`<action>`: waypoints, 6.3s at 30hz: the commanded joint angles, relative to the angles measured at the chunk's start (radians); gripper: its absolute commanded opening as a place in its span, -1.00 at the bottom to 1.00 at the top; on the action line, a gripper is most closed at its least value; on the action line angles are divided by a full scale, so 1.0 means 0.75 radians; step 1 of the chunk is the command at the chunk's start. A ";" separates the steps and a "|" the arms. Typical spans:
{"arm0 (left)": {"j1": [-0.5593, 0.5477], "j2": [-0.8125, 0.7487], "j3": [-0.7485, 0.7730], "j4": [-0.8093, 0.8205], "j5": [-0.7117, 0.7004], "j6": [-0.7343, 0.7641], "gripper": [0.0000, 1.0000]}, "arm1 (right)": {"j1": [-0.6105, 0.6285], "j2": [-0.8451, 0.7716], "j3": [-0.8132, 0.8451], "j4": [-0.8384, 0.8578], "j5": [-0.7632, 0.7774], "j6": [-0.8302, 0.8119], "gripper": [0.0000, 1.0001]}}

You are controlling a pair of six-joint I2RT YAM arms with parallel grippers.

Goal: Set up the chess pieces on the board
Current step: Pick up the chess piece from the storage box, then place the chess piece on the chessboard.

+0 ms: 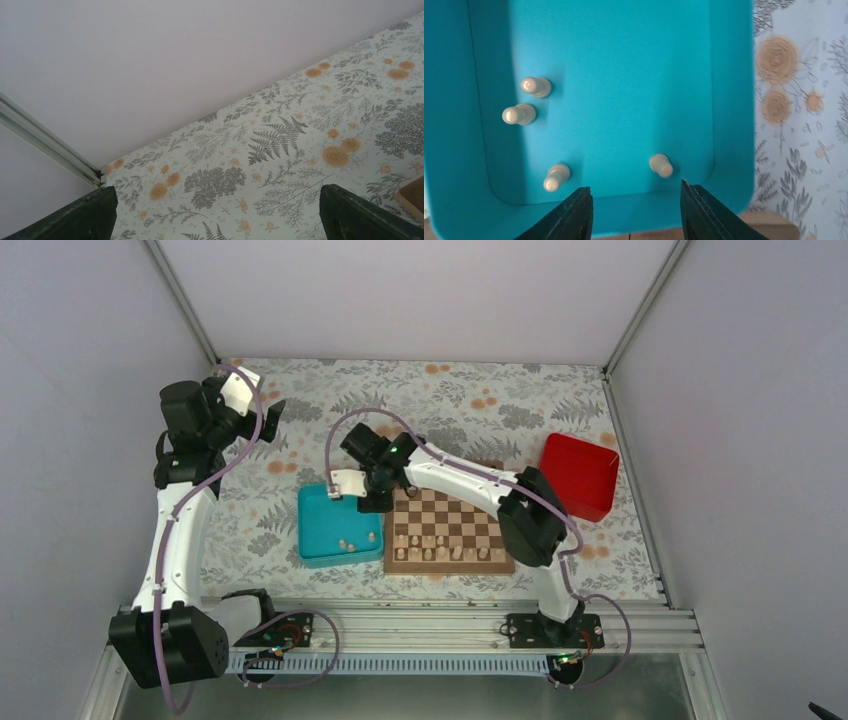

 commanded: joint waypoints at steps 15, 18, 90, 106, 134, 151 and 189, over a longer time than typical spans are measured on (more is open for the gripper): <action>0.006 -0.045 0.010 0.014 0.031 0.003 1.00 | 0.053 0.361 0.354 -0.231 0.249 -0.135 -0.10; 0.006 -0.045 0.007 0.014 0.037 0.003 1.00 | 0.053 0.371 0.356 -0.244 0.248 -0.136 -0.10; 0.006 -0.092 0.009 0.006 0.143 -0.001 1.00 | 0.132 0.655 0.723 -0.570 0.604 -0.078 0.01; 0.006 -0.094 0.009 0.003 0.155 -0.001 1.00 | 0.110 0.657 0.722 -0.570 0.577 -0.074 -0.44; 0.007 -0.082 0.019 -0.008 0.123 0.004 1.00 | -0.005 0.012 0.378 -0.570 0.412 0.040 -0.82; 0.008 -0.013 0.041 -0.024 0.118 0.001 1.00 | -0.277 -0.534 -0.580 -0.316 0.149 0.069 -0.80; 0.008 0.016 0.036 -0.032 0.109 0.013 1.00 | -0.295 -0.444 -0.788 -0.212 0.027 0.070 -0.75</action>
